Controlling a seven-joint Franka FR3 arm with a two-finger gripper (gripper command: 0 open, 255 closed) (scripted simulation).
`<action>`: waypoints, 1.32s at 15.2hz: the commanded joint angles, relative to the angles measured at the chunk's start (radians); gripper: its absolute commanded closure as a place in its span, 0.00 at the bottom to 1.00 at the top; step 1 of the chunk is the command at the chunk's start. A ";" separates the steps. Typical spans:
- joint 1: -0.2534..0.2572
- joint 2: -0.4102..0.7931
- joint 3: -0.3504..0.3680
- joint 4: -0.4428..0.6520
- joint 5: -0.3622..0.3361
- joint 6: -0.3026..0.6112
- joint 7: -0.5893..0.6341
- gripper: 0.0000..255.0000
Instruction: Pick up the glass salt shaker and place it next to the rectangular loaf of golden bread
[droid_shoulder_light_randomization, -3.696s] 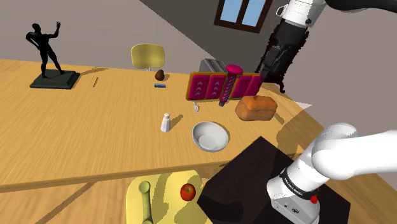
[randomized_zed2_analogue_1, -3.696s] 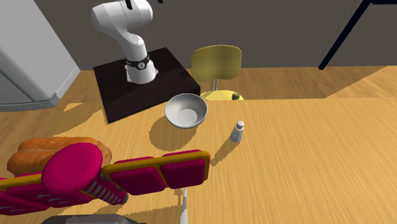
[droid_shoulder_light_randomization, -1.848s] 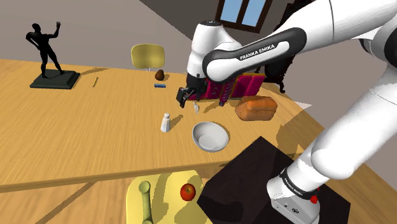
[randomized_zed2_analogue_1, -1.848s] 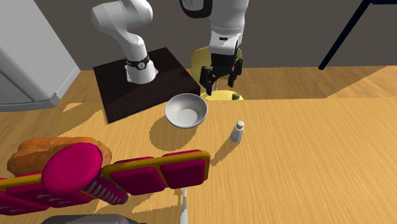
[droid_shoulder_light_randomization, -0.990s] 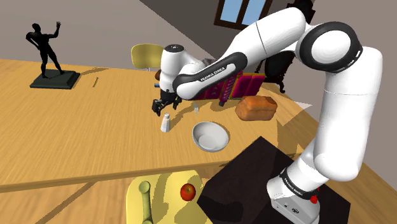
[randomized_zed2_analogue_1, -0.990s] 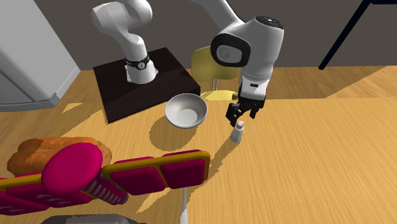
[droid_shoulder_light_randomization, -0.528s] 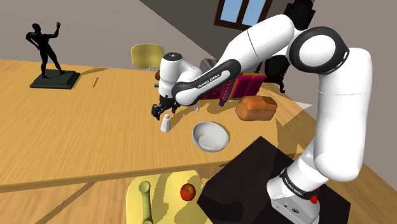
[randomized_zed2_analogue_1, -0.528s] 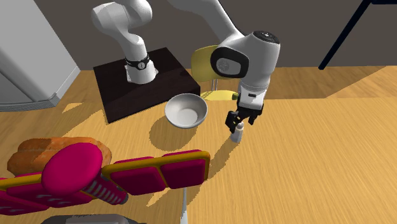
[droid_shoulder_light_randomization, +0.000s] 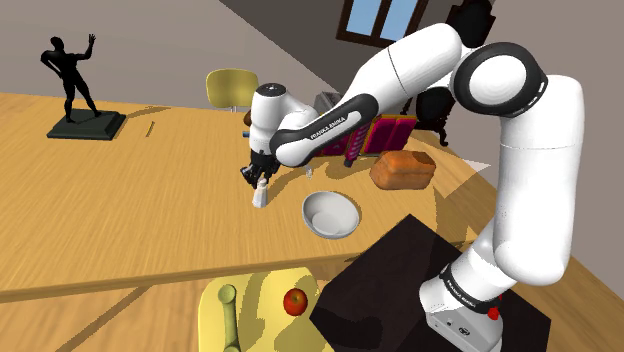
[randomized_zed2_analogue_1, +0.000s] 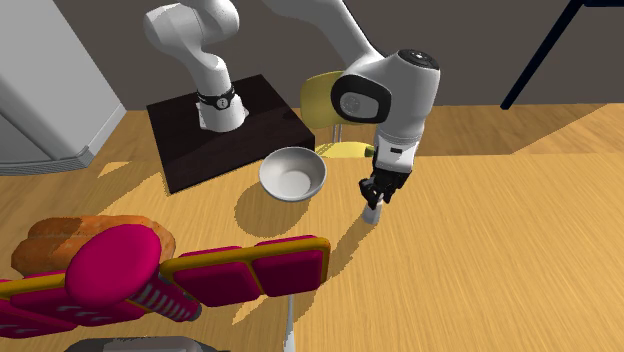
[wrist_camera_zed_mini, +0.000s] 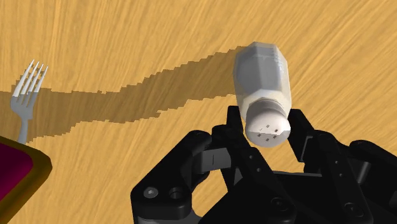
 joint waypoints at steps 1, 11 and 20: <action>0.000 0.000 0.000 0.000 0.000 0.000 0.000 1.00; -0.007 -0.027 0.010 0.001 0.015 -0.027 -0.013 1.00; -0.025 -0.104 0.037 0.015 0.061 -0.113 -0.051 1.00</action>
